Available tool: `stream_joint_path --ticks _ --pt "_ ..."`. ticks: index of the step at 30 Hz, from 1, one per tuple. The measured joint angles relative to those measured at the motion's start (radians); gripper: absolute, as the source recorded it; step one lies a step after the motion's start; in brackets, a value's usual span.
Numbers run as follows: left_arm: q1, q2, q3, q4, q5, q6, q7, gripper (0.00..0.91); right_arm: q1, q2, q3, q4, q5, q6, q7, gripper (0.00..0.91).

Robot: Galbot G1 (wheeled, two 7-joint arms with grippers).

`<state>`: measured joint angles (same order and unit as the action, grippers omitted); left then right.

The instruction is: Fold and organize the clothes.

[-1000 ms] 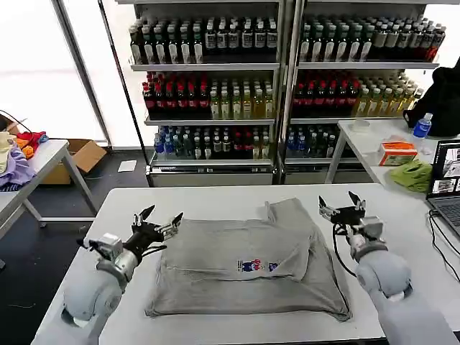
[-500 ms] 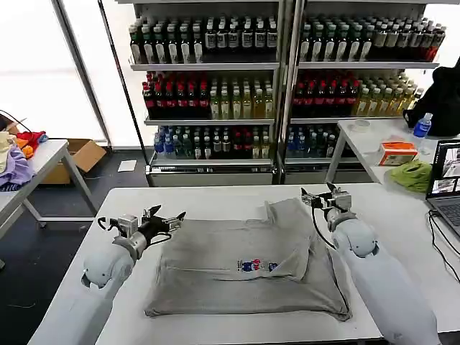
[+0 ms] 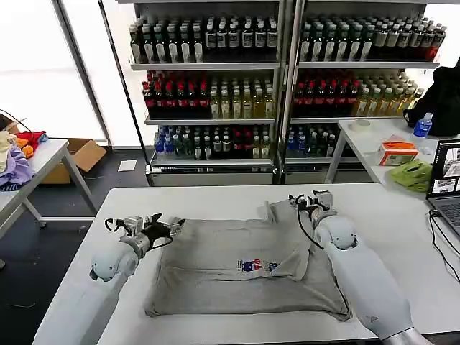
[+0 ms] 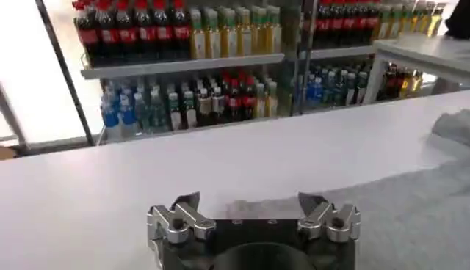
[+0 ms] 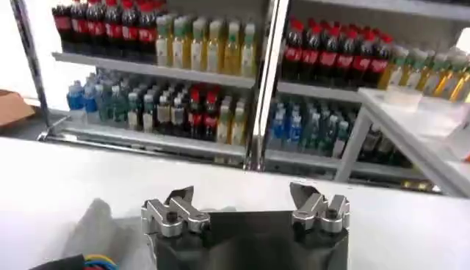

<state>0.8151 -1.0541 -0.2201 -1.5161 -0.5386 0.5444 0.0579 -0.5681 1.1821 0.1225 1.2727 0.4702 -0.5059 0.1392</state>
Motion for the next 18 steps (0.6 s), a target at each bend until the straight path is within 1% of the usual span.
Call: stream_joint_path --ticks 16,17,18 --pt "-0.041 -0.036 0.025 0.092 -0.014 0.001 -0.01 0.907 -0.005 0.05 0.002 -0.065 -0.01 -0.006 0.003 0.907" --pt "-0.041 -0.038 0.025 0.096 -0.014 0.001 -0.01 0.816 -0.007 0.052 0.003 -0.066 -0.011 -0.006 0.004 0.907" --pt "-0.041 -0.04 0.025 0.099 -0.014 0.001 -0.01 0.756 -0.009 0.053 0.005 -0.068 -0.011 -0.006 0.005 0.907"
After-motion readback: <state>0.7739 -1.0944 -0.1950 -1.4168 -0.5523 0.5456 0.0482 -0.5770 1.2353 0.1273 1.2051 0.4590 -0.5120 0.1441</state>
